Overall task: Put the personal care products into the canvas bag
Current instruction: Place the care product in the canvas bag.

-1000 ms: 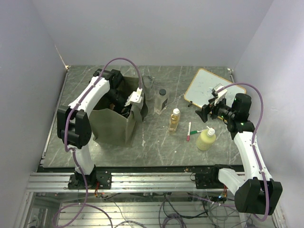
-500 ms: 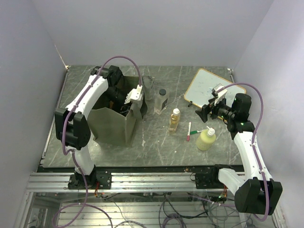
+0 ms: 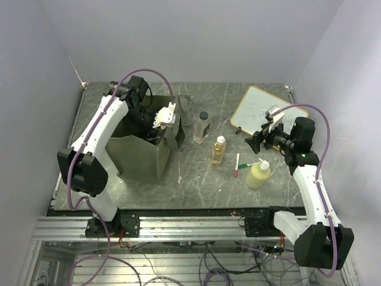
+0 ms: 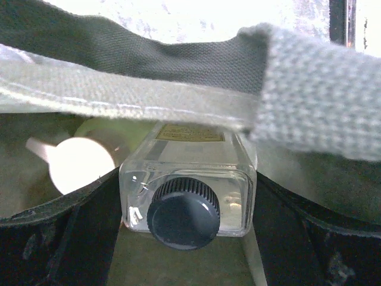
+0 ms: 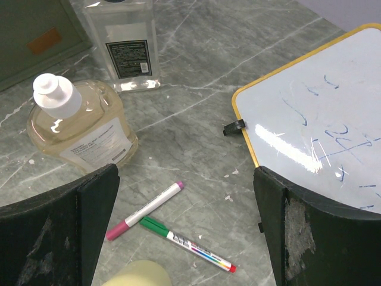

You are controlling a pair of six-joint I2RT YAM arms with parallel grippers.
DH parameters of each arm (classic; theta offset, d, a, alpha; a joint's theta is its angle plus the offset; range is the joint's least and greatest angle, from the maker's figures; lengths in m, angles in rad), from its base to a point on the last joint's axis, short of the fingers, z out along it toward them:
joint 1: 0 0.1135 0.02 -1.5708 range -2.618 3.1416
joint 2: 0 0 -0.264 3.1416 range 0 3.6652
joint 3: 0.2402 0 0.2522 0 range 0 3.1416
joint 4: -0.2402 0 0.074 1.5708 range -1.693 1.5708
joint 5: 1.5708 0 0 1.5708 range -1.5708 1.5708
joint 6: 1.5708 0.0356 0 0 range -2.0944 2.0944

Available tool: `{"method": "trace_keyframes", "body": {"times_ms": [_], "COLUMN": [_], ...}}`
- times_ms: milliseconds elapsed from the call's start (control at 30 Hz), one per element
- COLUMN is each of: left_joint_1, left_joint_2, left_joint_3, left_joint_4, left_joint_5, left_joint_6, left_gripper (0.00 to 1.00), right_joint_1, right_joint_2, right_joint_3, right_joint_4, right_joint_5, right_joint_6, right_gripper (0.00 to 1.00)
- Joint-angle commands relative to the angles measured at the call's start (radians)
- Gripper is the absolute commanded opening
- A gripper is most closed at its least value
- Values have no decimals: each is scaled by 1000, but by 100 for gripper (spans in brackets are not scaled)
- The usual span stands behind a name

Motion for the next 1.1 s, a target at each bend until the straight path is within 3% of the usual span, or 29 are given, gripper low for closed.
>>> {"method": "trace_keyframes", "body": {"times_ms": [0, 533, 900, 1067], "left_joint_1": [6, 9, 7, 8], "left_joint_2": [-91, -317, -566, -593], "left_joint_3": [57, -30, -189, -236], "left_joint_4": [88, 266, 571, 613], "left_joint_5": [20, -83, -107, -147], "left_joint_6": [-25, -129, -393, -486], "left_gripper": [88, 85, 86, 85], "right_joint_1": [-8, -8, -7, -6], "right_joint_2": [-11, -14, -15, -20], "right_joint_3": [-8, -10, -10, -12], "right_joint_4": [25, 27, 33, 33], "right_joint_5": [-13, -16, -26, -26], "right_joint_6": [-3, 2, 15, 15], "right_gripper": [95, 96, 96, 96]}}
